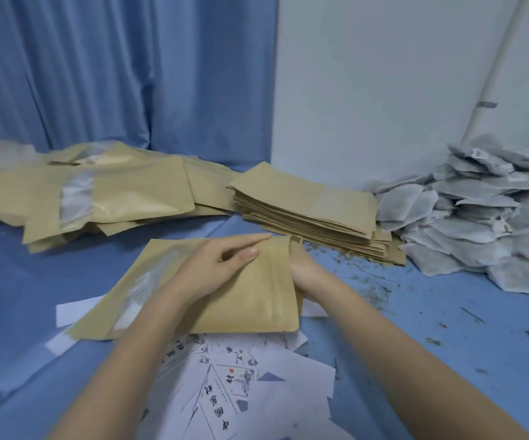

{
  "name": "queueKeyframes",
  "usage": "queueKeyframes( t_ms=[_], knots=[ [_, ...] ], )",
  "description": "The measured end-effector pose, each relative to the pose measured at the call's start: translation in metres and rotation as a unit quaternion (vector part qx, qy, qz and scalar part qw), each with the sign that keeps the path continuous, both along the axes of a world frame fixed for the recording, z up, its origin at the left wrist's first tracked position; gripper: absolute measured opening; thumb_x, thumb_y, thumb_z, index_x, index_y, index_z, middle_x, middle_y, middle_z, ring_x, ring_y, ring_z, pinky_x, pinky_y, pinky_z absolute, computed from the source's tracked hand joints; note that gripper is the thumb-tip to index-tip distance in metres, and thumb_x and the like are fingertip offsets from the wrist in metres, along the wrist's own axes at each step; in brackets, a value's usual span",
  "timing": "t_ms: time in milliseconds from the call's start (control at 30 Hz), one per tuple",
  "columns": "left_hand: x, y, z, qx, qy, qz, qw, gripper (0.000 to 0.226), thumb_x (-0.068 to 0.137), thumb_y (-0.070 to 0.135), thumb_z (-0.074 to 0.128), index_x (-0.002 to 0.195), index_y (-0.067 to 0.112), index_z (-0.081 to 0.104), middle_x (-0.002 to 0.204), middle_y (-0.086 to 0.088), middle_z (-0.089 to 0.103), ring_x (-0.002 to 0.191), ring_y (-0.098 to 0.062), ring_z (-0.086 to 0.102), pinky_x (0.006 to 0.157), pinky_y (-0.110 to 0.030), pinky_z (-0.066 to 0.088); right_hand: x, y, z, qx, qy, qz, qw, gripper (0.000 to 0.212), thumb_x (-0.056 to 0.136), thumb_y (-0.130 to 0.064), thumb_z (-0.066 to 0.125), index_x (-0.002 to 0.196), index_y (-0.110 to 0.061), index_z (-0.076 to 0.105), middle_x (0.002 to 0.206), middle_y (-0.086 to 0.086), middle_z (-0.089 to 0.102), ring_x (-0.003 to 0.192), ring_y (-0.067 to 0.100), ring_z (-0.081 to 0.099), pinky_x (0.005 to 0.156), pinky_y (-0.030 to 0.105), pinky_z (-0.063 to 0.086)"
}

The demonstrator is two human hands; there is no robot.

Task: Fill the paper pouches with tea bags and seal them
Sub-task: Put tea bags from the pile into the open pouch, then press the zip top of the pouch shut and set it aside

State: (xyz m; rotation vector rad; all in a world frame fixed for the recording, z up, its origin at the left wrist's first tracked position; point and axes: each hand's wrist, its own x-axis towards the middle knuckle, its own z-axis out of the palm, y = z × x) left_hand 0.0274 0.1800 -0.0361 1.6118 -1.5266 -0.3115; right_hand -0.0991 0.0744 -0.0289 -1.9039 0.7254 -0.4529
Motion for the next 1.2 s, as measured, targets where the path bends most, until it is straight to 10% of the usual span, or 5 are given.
queueKeyframes(
  t_ms=[133,400,633,967,1200],
  knots=[
    [0.010,-0.009,-0.006,0.023,-0.005,0.015,1.000,0.028,0.091,0.043,0.053,0.115,0.056,0.058,0.115,0.037,0.058,0.111,0.016,0.049,0.092,-0.011,0.037,-0.036,-0.025,-0.017,-0.226,0.018,-0.049,0.973,0.019,0.093,-0.020,0.051,0.095,-0.018,0.069,0.089,-0.008,0.066,0.085,0.011,0.059,0.072,0.018,0.041],
    [0.017,-0.013,-0.005,0.022,-0.013,0.024,0.999,0.028,0.091,0.036,0.057,0.115,0.051,0.061,0.115,0.034,0.060,0.108,0.019,0.049,0.084,0.003,0.032,-0.083,-0.053,-0.045,-0.278,0.251,0.073,0.924,0.054,0.074,-0.054,0.069,0.121,-0.027,0.060,0.118,-0.008,0.051,0.110,0.007,0.040,0.095,0.023,0.035],
    [0.017,-0.010,-0.003,0.018,0.001,0.020,1.000,0.028,0.089,0.037,0.059,0.112,0.053,0.062,0.111,0.039,0.059,0.108,0.019,0.049,0.082,0.003,0.033,-0.083,-0.058,-0.029,-0.204,0.281,0.052,0.936,0.026,0.074,-0.034,0.077,0.092,-0.023,0.061,0.086,-0.009,0.058,0.079,0.008,0.053,0.059,0.013,0.038],
    [0.009,-0.009,0.009,-0.022,0.047,-0.003,0.999,0.029,0.082,0.038,0.061,0.110,0.042,0.067,0.108,0.032,0.064,0.107,0.014,0.054,0.084,-0.001,0.036,-0.093,-0.039,0.001,-0.436,-0.057,-0.022,0.898,0.021,0.076,0.000,0.069,0.084,-0.019,0.076,0.084,-0.018,0.069,0.086,-0.003,0.061,0.077,0.012,0.047],
    [-0.021,-0.023,0.028,-0.038,0.091,-0.098,0.990,0.032,0.084,0.031,0.059,0.116,0.029,0.066,0.116,0.022,0.065,0.115,0.006,0.054,0.089,-0.005,0.037,-0.062,-0.018,0.021,-0.606,0.068,0.037,0.792,0.010,0.061,0.000,0.076,0.063,-0.002,0.066,0.060,0.011,0.063,0.055,0.025,0.062,0.043,0.024,0.047]
  ],
)
